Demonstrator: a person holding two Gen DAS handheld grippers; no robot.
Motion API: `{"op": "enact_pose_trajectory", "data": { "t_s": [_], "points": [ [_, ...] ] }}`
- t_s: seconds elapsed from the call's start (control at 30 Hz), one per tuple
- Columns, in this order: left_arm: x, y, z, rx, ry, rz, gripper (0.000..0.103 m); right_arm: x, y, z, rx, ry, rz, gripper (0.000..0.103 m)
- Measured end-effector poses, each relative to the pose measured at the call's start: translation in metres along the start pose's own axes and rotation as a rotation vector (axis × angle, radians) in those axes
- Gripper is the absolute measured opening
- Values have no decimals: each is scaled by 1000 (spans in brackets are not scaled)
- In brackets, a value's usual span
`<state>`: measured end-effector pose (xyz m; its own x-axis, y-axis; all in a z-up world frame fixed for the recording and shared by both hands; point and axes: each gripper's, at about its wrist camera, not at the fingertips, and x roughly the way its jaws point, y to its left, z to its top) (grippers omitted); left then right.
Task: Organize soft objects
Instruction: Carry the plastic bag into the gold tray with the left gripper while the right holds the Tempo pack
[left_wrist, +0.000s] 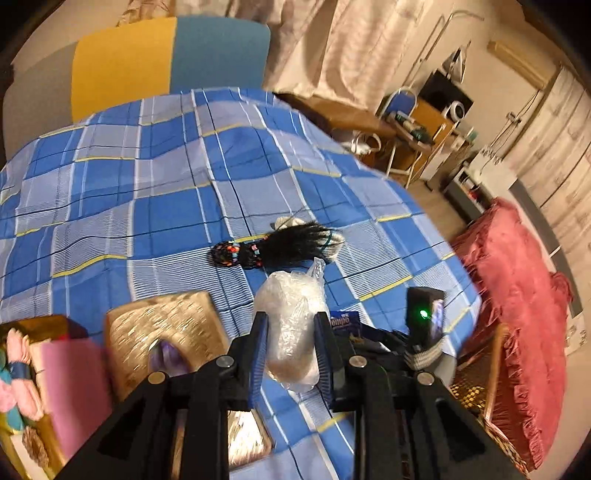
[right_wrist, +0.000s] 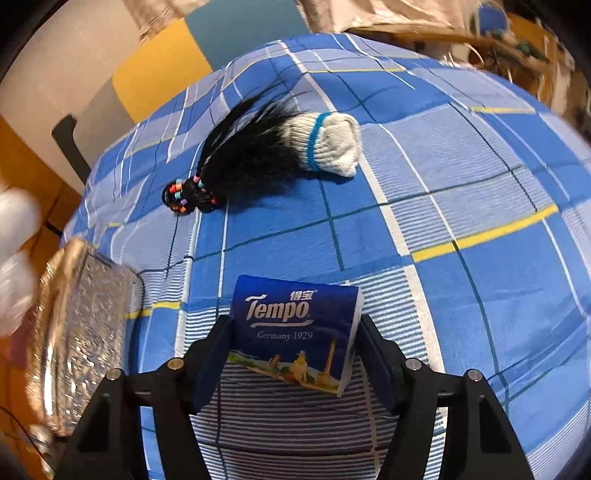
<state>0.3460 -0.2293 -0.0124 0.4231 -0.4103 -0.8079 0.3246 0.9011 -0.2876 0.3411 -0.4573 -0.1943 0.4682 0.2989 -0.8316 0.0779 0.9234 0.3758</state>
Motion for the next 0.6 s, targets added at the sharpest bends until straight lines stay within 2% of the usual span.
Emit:
{"op": "enact_pose_trajectory", "data": {
  "t_s": [0.07,0.17,0.3,0.4,0.6],
  "points": [
    [-28,10,-6,-28,-41,-39,24,-1,-1,0,12,-4,5,65],
    [-68,30,-16,-58,-103,-58,24,-1,0,-1,11,-3,6,63],
    [-118,66,-32,-109,-171,-55,24,-3,-3,-2,32,-4,16,60],
    [-145,101,-49,-163,-207,-14,24,-4,-7,-3,49,-4,26,57],
    [-161,175,-96,-297,-230,60,24,-4,-5,-4,34,-16,13,57]
  ]
}}
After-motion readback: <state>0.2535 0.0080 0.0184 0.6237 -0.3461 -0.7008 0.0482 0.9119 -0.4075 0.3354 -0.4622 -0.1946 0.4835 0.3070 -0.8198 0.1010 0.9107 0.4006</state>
